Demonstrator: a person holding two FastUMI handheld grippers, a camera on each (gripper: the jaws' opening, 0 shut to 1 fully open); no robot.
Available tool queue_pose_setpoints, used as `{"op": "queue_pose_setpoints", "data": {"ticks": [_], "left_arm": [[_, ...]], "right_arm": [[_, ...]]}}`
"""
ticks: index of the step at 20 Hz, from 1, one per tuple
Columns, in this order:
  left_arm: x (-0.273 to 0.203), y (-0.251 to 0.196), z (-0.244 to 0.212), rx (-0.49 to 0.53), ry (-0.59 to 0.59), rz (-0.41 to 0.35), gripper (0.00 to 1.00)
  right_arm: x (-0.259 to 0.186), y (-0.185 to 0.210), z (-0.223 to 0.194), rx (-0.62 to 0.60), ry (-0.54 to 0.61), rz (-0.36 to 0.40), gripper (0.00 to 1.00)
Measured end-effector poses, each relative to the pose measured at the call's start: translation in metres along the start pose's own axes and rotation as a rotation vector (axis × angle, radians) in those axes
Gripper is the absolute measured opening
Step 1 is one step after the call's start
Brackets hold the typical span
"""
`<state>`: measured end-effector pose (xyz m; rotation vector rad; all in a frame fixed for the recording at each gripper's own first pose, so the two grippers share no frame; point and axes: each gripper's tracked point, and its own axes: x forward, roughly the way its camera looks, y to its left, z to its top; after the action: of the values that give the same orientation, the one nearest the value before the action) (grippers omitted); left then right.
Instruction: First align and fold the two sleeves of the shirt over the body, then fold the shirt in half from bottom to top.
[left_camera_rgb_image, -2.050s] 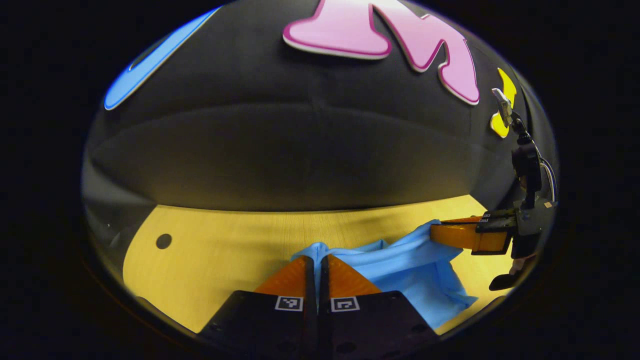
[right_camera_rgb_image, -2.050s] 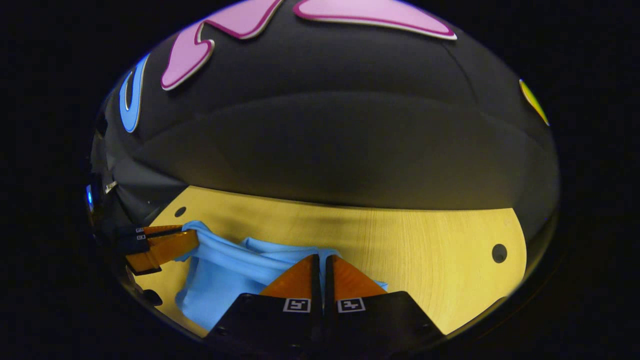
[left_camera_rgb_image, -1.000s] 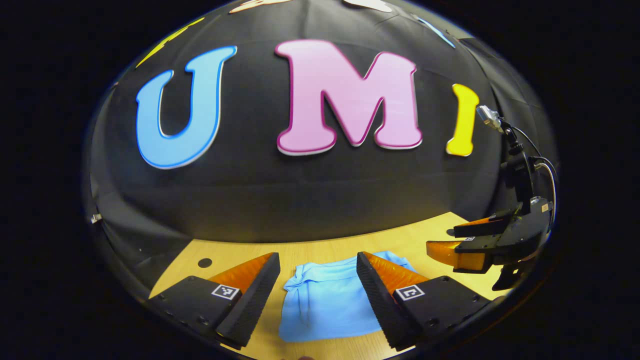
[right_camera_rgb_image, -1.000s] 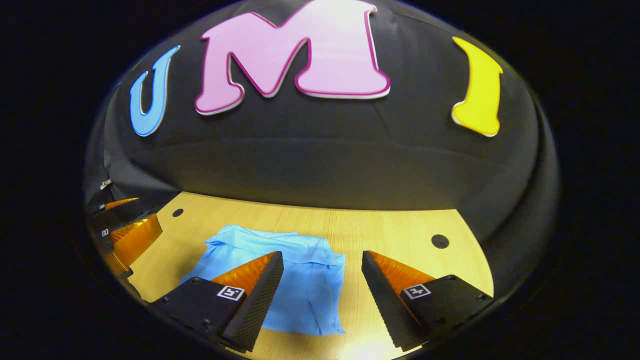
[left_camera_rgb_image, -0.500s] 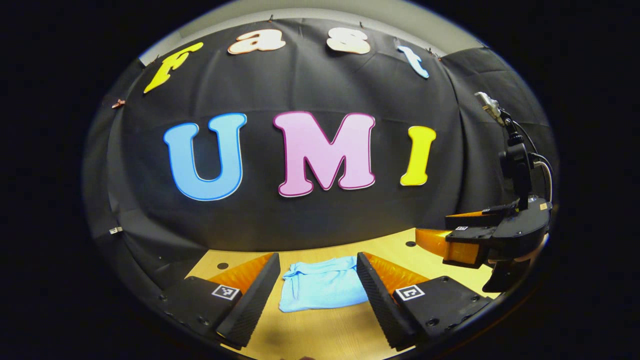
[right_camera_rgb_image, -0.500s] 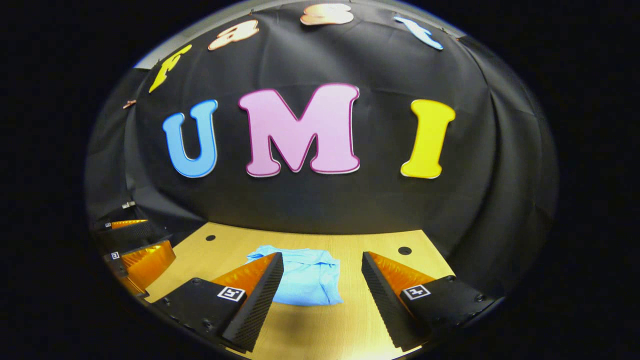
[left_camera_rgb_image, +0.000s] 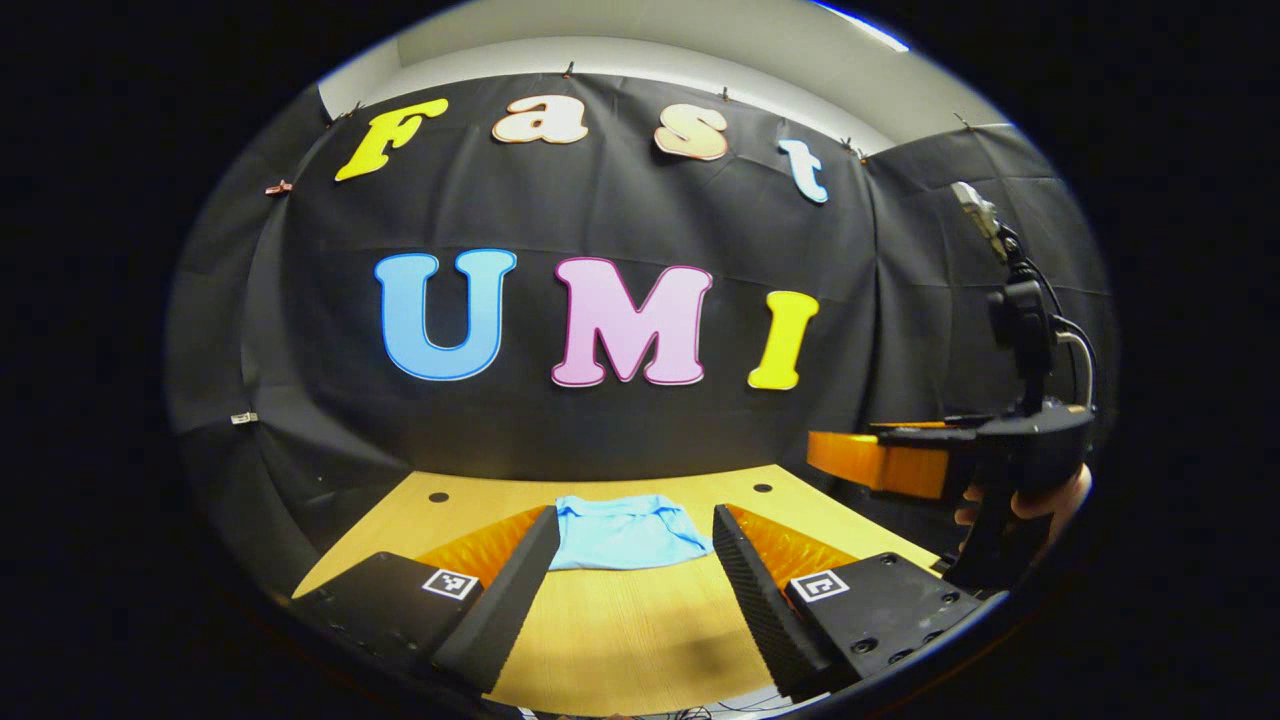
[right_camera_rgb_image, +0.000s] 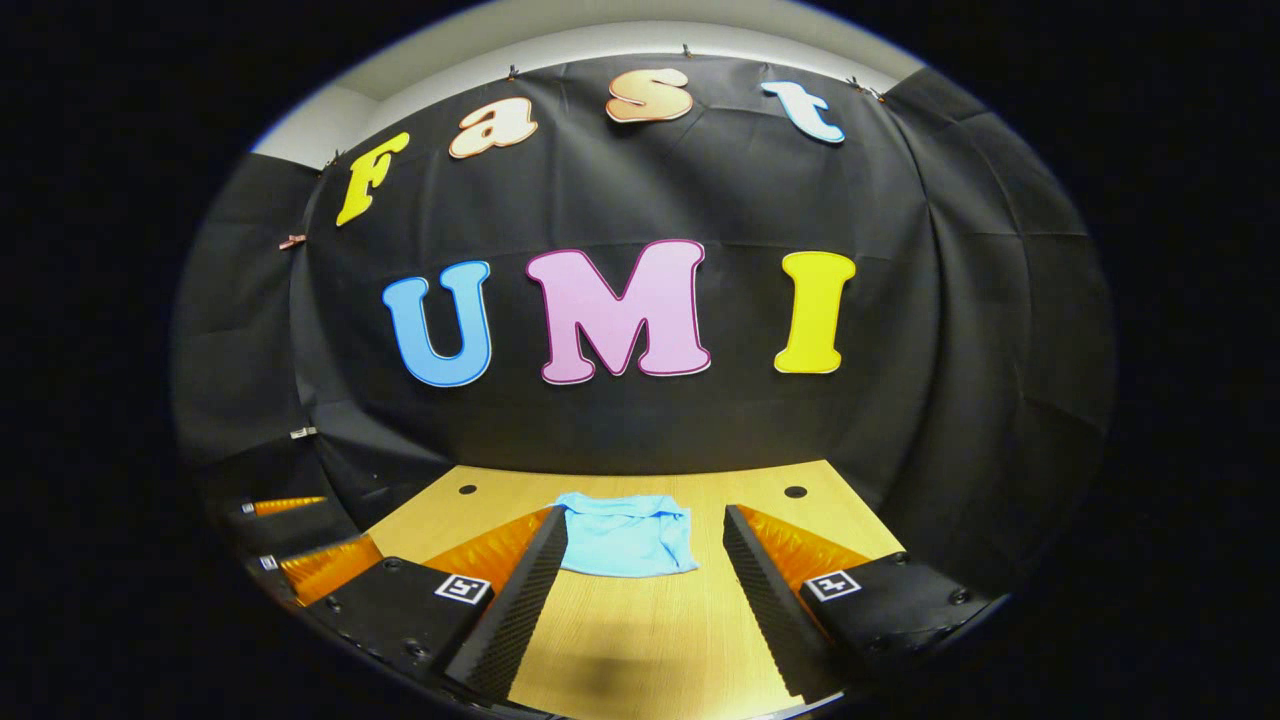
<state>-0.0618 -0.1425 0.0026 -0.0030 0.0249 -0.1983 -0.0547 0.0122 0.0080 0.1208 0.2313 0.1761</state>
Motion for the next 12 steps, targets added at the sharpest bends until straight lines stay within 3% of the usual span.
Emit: {"op": "queue_pose_setpoints", "data": {"ticks": [3,4,6,12], "left_arm": [[-0.031,-0.008,-0.006,-0.014,-0.024,-0.008,0.97],[-0.039,-0.01,-0.006,-0.035,-0.023,-0.006,0.93],[-0.049,-0.001,-0.009,-0.07,-0.026,0.015,0.98],[-0.055,0.019,-0.002,-0.068,-0.041,0.067,0.97]], "right_arm": [[-0.024,0.001,-0.011,0.015,0.015,-0.003,0.98],[-0.03,-0.001,-0.013,0.018,0.014,-0.008,0.98],[-0.041,0.0,-0.014,0.046,0.009,-0.004,0.98],[-0.06,-0.012,-0.027,0.012,0.021,-0.012,0.98]]}}
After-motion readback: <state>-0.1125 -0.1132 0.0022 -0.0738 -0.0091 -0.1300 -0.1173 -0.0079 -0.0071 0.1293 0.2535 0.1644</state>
